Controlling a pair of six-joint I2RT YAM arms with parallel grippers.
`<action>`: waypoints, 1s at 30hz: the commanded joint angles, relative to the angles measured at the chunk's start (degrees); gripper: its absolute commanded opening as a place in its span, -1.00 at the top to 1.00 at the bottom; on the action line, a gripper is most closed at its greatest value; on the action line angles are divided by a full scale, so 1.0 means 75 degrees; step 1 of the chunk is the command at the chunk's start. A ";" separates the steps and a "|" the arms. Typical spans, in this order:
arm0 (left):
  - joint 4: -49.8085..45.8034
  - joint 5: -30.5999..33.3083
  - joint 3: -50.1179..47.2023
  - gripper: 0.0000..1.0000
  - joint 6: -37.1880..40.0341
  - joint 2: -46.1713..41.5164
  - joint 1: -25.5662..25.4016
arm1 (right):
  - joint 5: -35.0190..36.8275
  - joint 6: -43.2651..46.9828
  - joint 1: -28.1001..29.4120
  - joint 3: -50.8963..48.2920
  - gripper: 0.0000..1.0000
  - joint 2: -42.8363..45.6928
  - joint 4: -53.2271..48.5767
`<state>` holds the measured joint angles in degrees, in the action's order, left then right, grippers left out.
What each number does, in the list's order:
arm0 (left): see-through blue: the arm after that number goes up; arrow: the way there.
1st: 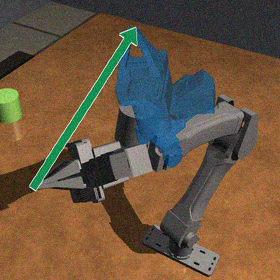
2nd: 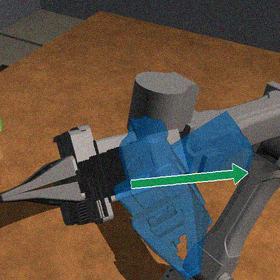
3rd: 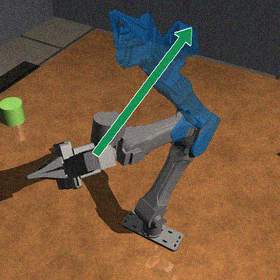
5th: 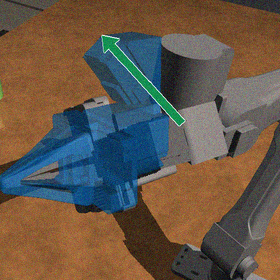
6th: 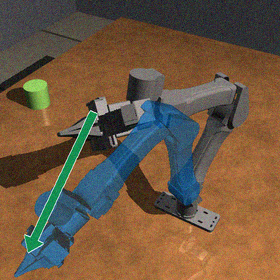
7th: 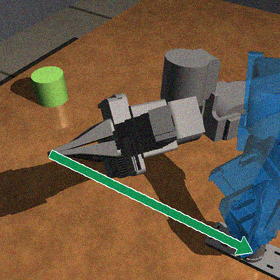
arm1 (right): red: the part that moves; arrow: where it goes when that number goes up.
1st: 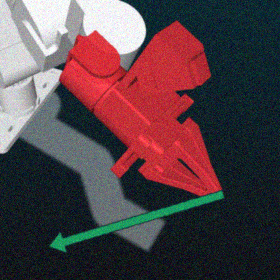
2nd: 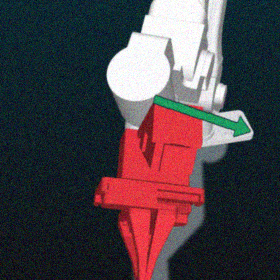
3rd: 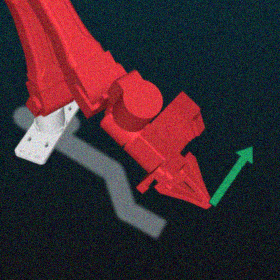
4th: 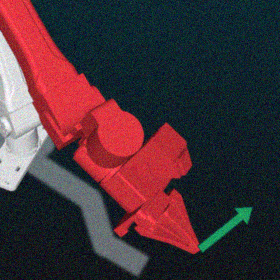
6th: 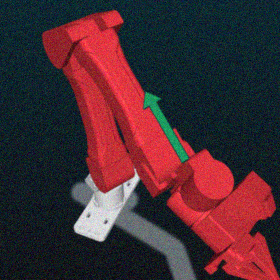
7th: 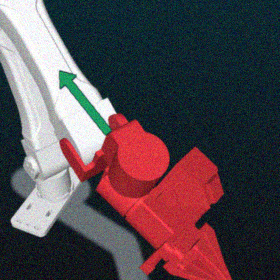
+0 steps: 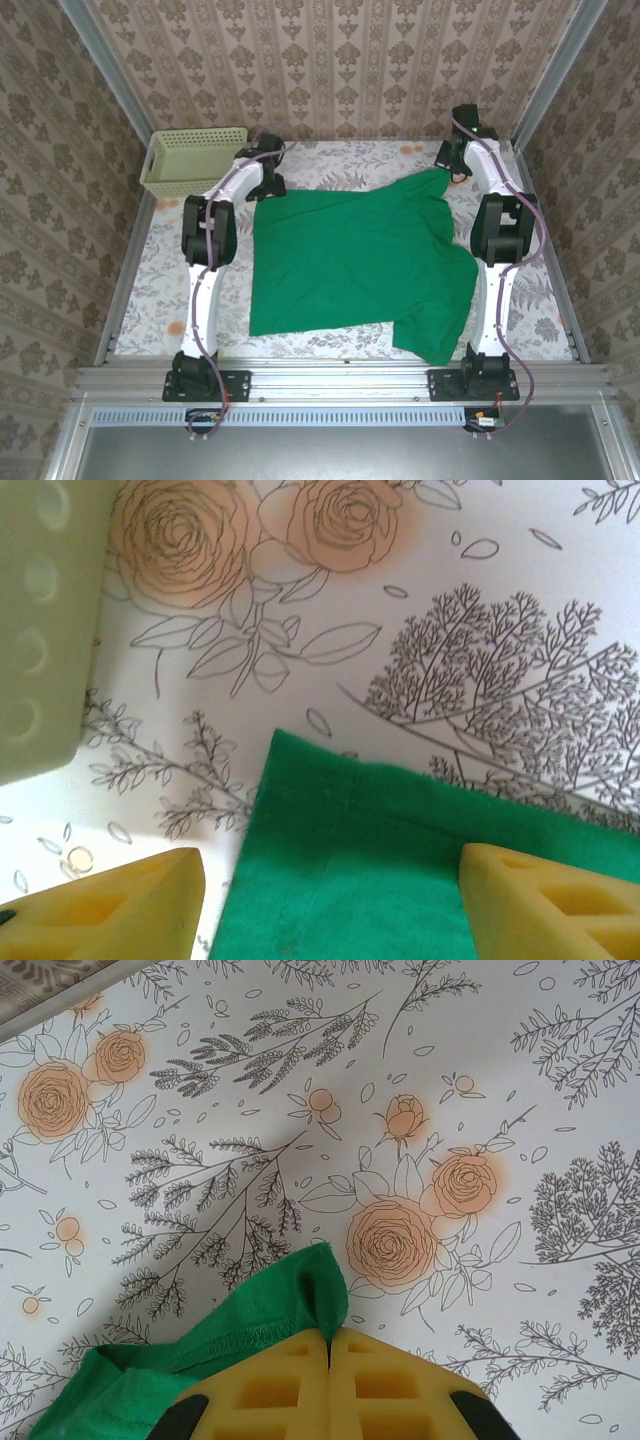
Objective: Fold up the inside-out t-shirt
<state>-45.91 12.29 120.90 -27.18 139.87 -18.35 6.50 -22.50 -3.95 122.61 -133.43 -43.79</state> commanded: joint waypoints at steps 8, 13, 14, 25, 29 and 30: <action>-0.0816 0.0019 0.1278 -0.38 -0.0173 0.0783 -0.0016 | -0.0214 -0.0070 -0.0072 -0.0699 1.00 0.0837 0.0459; -0.0785 -0.0416 0.1349 -0.10 -0.0348 0.0995 0.0073 | -0.0152 -0.0191 -0.0219 -0.0896 1.00 0.0996 0.0495; -0.0771 -0.0502 0.1352 0.00 -0.0349 0.1023 0.0078 | -0.0204 -0.0242 -0.0278 -0.0919 1.00 0.1014 0.0500; -0.0358 -0.0682 0.1360 0.85 -0.0122 0.0431 0.0126 | -0.0762 0.0082 -0.0376 0.0083 1.00 0.0644 0.0532; 0.0150 -0.0568 0.0862 1.00 0.0088 -0.0158 0.0164 | -0.0965 0.0172 -0.0354 0.0838 1.00 0.0328 0.0447; 0.0332 -0.0524 0.0634 1.00 0.0136 -0.0351 0.0164 | -0.1004 0.0215 -0.0320 0.1043 1.00 0.0250 0.0415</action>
<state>-46.28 7.07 128.14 -28.18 143.52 -18.06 0.45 -22.37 -6.52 126.02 -129.47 -40.49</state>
